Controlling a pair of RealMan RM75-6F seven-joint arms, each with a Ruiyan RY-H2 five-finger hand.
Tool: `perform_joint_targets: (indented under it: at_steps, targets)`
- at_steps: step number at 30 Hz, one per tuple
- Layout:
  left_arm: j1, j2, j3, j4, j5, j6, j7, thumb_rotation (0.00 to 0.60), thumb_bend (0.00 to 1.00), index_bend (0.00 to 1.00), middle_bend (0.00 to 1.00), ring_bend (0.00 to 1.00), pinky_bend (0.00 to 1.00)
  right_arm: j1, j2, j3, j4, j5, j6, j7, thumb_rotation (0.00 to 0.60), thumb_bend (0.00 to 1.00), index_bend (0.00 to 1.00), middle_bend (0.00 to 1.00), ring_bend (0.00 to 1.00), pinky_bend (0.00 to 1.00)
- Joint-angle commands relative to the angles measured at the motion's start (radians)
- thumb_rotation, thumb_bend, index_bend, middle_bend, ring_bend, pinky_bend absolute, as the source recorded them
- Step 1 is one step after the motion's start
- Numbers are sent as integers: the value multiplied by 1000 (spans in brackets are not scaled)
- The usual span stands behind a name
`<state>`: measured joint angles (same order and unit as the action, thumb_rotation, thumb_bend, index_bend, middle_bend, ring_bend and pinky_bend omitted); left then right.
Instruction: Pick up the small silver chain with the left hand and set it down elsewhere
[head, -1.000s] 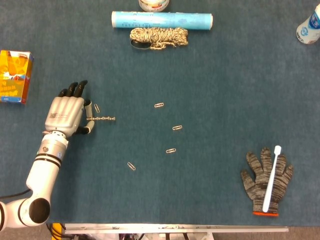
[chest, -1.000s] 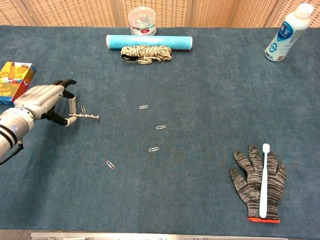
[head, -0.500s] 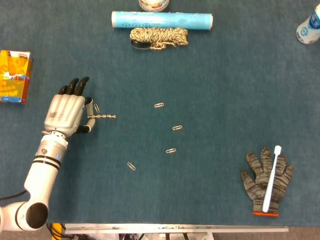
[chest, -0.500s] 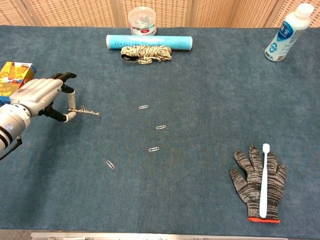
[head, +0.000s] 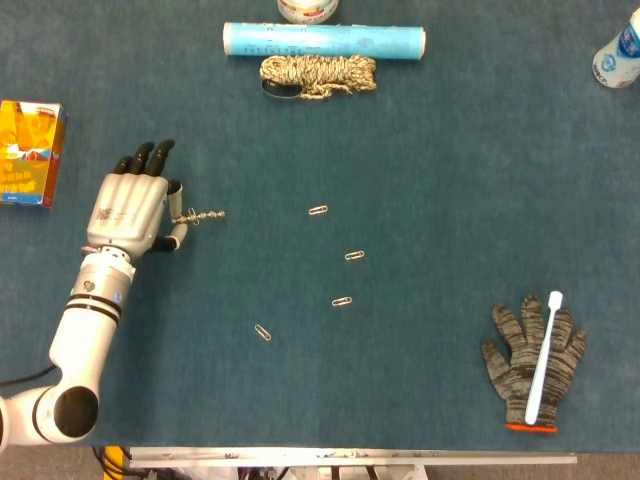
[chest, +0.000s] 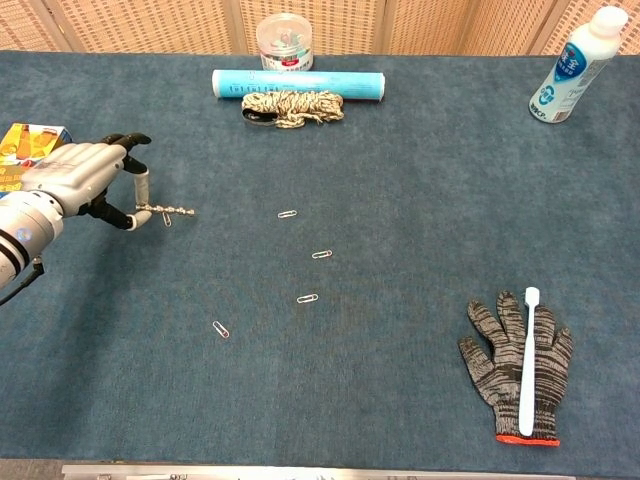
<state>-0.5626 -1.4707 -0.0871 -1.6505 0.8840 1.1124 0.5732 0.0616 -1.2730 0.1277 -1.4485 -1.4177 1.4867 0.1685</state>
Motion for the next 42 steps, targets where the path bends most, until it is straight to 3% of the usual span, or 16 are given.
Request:
perform_joint_targets:
  at_steps: [1, 25, 42]
  targets:
    - [-1, -4, 0, 12, -13, -9, -3, 600, 331, 622, 69, 0, 153, 0, -1, -1, 2, 0, -1, 2, 600, 0, 244, 285, 203, 322]
    - [35, 15, 12, 50, -12, -17, -83, 600, 331, 626, 71, 0, 168, 12, -8, 1, 2, -1, -16, -4, 600, 0, 244, 285, 203, 322]
    - [-9, 40, -26, -70, 53, 14, -35, 600, 331, 633, 72, 0, 170, 7, -2, 2, -3, 0, -6, -2, 600, 0, 244, 286, 204, 322]
